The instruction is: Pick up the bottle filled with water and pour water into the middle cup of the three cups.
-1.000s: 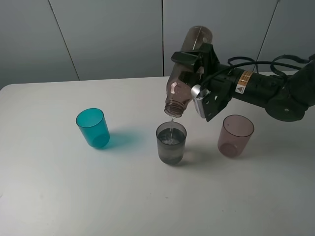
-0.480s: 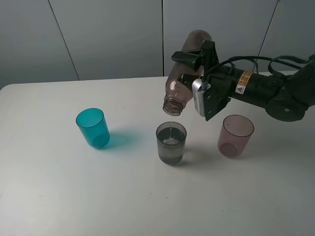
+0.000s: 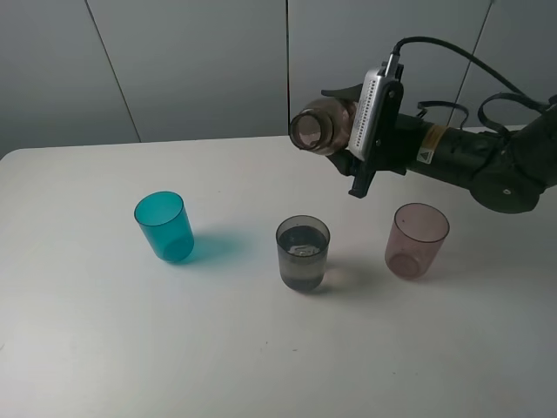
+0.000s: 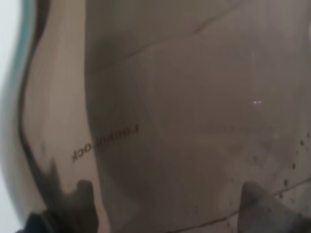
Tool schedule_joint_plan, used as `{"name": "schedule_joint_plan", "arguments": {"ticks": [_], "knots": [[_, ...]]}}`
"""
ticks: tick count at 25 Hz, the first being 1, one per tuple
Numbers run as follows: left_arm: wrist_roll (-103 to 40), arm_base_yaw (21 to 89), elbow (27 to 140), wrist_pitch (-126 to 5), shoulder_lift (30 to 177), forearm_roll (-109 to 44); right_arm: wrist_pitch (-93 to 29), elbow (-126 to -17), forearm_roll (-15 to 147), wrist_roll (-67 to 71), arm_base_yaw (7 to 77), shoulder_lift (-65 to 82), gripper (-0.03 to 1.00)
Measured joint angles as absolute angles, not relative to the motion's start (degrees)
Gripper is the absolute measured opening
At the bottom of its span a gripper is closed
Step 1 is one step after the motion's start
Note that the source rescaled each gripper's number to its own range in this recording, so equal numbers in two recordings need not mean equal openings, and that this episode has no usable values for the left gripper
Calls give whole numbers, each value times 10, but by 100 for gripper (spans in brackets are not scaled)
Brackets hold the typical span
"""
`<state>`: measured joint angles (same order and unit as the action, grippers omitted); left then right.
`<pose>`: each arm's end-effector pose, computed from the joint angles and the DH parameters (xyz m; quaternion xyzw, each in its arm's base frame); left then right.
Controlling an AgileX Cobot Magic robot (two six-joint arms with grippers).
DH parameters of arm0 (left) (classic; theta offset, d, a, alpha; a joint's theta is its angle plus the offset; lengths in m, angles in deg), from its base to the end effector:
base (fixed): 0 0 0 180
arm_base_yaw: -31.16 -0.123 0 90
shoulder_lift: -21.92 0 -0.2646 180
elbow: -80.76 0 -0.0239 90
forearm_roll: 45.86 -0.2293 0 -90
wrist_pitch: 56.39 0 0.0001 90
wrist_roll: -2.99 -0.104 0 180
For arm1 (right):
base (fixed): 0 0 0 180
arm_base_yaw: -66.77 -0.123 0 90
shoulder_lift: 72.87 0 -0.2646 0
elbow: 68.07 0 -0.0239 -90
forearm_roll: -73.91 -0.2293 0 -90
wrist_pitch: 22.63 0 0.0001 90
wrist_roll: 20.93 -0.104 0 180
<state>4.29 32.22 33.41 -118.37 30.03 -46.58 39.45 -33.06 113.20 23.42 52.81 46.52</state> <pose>0.0056 0.0010 0.2620 -0.0021 0.8546 -0.0044 0.5192 0.3117 0.1374 0.1438 -0.6098 0.4377 -0.0694 0.6571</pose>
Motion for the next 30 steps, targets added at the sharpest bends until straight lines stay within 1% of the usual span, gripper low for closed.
{"name": "schedule_joint_plan", "arguments": {"ticks": [4,7,11,14,19,22,30], "knots": [[43,322,334,-1184,300,-466,395,-331,1124,2,557,465,0],[43,322,334,-1184,300,-466,394,-331,1119,-110,589,465,0],[43,322,334,-1184,300,-466,380,-332,1119,-225,634,465,0],[43,322,334,-1184,300,-466,365,-335,1118,-264,667,465,0],[43,322,334,-1184,300,-466,357,-358,1108,-289,712,472,0],[43,322,334,-1184,300,-466,342,-379,1102,-329,723,497,0],[43,322,334,-1184,300,-466,336,-422,1086,-400,723,574,0]]}}
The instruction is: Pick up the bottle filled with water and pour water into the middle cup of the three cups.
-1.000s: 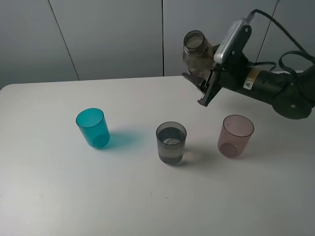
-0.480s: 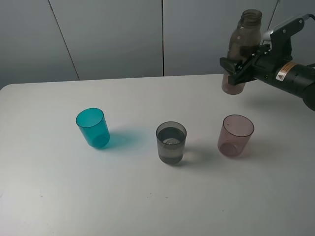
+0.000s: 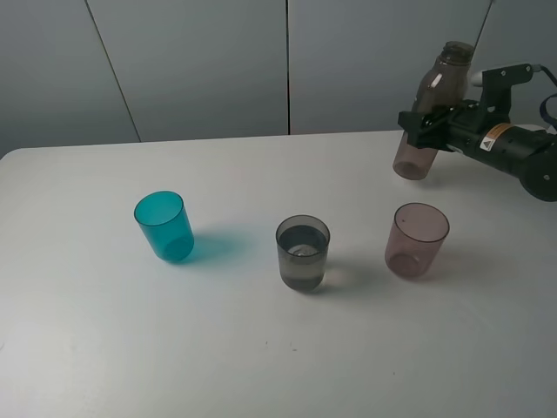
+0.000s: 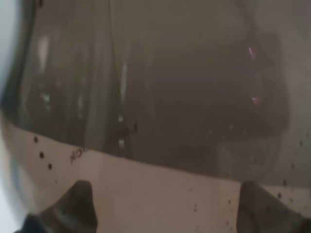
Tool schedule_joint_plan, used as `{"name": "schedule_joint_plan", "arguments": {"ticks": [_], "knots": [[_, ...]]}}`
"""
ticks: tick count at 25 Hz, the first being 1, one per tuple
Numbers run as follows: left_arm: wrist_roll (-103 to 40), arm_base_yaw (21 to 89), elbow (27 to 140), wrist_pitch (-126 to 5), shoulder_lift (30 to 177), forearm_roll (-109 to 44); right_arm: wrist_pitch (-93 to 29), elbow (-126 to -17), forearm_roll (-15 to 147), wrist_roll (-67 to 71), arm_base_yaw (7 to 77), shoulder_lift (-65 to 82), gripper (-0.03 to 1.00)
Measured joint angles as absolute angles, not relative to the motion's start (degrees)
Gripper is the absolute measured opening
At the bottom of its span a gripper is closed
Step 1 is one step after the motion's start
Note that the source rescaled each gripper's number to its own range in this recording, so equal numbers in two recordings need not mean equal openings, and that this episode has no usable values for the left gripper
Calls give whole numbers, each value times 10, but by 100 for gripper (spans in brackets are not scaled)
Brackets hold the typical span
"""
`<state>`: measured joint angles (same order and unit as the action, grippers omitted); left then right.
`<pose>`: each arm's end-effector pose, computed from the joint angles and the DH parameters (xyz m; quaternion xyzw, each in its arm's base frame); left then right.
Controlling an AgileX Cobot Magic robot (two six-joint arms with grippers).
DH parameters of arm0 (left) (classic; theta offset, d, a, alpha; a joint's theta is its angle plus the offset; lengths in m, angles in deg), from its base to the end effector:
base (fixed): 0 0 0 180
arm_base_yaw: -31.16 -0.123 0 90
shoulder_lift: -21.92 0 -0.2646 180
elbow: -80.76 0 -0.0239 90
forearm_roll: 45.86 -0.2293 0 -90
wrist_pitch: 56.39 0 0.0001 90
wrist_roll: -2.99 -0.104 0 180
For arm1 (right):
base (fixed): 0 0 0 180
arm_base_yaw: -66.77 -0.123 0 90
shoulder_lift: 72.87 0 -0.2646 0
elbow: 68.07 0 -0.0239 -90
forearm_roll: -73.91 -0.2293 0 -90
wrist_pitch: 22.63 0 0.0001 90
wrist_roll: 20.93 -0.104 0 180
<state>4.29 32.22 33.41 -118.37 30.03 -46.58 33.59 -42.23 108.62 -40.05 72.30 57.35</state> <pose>0.0056 0.0010 0.2620 -0.0021 0.8546 -0.0044 0.5192 0.3771 0.0129 0.1011 -0.1240 0.7746 0.1550 0.6004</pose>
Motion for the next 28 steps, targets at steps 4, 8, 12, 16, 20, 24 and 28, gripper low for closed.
{"name": "schedule_joint_plan", "arguments": {"ticks": [4,8,12,16,20,24,28], "knots": [[43,322,334,-1184,300,-466,336,-424,1087,-407,723,594,0],[43,322,334,-1184,300,-466,341,-426,1090,-386,723,602,0],[43,322,334,-1184,300,-466,340,-426,1092,-352,723,602,0],[43,322,334,-1184,300,-466,339,-426,1104,-344,723,602,0],[43,322,334,-1184,300,-466,341,-426,1113,-347,723,602,0],[43,322,334,-1184,300,-466,347,-423,1120,-352,723,602,64],[43,322,334,-1184,300,-466,341,-403,1115,-352,723,595,98]]}}
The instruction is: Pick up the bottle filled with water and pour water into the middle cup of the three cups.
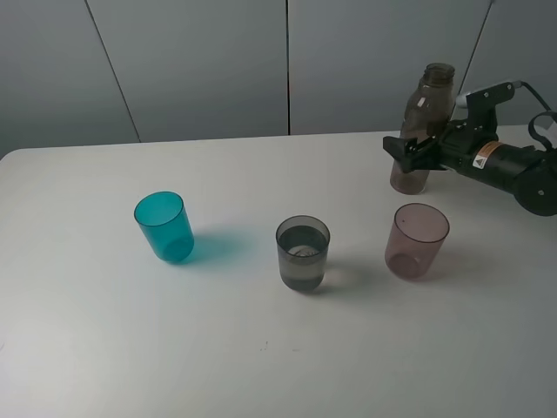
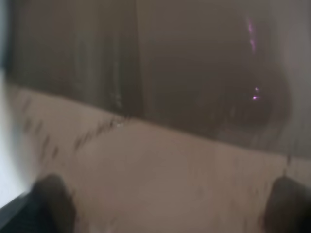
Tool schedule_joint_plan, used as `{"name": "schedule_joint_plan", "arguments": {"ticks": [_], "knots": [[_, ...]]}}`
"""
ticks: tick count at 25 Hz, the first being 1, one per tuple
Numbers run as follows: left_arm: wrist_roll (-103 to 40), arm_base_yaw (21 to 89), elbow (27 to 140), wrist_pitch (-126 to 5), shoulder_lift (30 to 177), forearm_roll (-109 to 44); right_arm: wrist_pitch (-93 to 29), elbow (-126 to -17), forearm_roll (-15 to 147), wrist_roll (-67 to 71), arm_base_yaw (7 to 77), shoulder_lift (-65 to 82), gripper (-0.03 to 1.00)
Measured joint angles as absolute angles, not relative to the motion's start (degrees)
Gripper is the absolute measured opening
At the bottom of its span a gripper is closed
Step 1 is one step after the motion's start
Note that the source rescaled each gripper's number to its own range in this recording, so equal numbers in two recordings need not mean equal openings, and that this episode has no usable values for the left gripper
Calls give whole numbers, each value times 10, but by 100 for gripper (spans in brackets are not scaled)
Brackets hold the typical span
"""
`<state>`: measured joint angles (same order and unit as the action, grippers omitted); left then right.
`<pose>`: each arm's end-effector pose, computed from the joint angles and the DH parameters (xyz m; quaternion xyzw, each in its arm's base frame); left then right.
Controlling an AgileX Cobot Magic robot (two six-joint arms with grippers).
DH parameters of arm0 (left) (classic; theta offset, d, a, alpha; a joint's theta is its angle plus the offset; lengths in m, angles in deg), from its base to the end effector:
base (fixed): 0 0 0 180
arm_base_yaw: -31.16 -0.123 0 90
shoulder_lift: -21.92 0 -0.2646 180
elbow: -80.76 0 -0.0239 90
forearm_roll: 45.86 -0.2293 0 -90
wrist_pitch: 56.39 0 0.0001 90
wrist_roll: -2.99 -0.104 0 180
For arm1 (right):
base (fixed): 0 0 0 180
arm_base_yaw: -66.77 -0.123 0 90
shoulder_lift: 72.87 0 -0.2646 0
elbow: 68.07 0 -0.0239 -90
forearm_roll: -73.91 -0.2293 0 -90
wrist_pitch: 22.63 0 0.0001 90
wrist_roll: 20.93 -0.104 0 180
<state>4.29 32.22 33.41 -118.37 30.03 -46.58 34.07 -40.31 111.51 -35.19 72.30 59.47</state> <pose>0.0056 0.0010 0.2620 -0.0021 0.8546 -0.0044 0.5192 0.3663 0.0178 0.0808 -0.1736 0.7844 0.1461 0.5773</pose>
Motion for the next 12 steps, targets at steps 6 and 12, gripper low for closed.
{"name": "schedule_joint_plan", "arguments": {"ticks": [6,12], "knots": [[43,322,334,-1184,300,-466,310,-331,1068,-334,723,530,99],[43,322,334,-1184,300,-466,172,-267,1038,-313,725,438,100]]}}
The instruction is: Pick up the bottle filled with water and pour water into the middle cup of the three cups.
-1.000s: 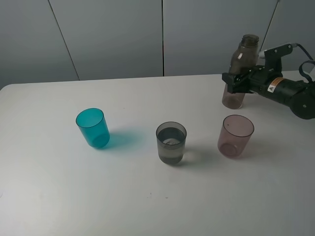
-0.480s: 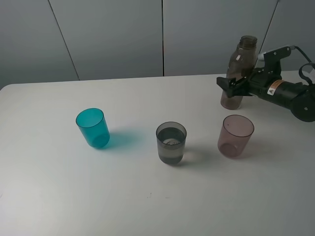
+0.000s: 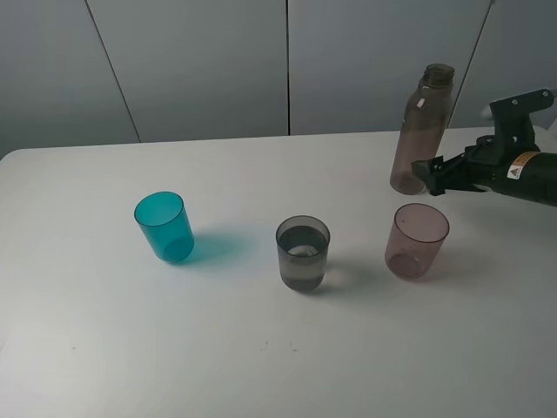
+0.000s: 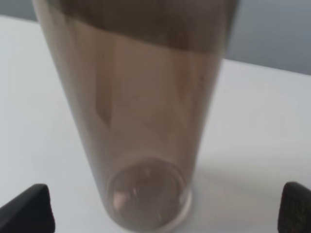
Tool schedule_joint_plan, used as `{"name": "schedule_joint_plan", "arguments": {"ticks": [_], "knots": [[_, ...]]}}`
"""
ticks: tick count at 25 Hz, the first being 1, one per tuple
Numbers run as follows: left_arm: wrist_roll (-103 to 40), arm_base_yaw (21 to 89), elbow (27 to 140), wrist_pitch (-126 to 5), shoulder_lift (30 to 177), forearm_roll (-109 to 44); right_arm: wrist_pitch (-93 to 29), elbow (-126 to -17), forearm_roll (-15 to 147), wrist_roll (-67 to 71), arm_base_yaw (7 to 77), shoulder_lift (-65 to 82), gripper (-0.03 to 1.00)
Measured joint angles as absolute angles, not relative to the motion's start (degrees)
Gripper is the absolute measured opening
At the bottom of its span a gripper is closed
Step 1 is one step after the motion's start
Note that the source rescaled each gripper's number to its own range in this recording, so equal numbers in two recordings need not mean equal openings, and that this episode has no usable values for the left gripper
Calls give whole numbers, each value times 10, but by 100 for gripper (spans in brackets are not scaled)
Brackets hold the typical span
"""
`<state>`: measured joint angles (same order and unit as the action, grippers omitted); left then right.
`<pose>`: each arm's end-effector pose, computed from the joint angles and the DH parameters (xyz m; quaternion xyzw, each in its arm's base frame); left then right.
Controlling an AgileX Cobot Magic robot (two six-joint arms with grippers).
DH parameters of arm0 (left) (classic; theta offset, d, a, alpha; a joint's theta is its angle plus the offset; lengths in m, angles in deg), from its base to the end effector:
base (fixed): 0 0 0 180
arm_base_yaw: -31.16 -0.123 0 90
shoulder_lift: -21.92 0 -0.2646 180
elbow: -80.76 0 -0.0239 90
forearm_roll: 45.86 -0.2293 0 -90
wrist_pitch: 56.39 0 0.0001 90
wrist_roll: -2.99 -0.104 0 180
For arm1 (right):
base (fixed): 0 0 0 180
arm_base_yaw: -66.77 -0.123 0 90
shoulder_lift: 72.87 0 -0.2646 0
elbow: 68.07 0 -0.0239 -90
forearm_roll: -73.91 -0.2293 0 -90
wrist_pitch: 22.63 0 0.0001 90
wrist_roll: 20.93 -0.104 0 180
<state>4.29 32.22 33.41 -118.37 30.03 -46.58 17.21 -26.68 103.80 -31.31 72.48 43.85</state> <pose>0.0056 0.0010 0.2620 -0.0021 0.8546 -0.0044 0.5192 0.3117 0.0022 0.1028 -0.1362 0.8568 0.0604 0.4936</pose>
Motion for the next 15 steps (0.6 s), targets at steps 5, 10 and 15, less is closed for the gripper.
{"name": "schedule_joint_plan", "arguments": {"ticks": [5,10,15], "knots": [[43,322,334,-1184,300,-466,68,-246,1033,-325,725,308,100],[43,322,334,-1184,300,-466,-109,-255,1001,-401,722,100,100],[43,322,334,-1184,300,-466,-355,-310,911,-393,691,-102,100]]}}
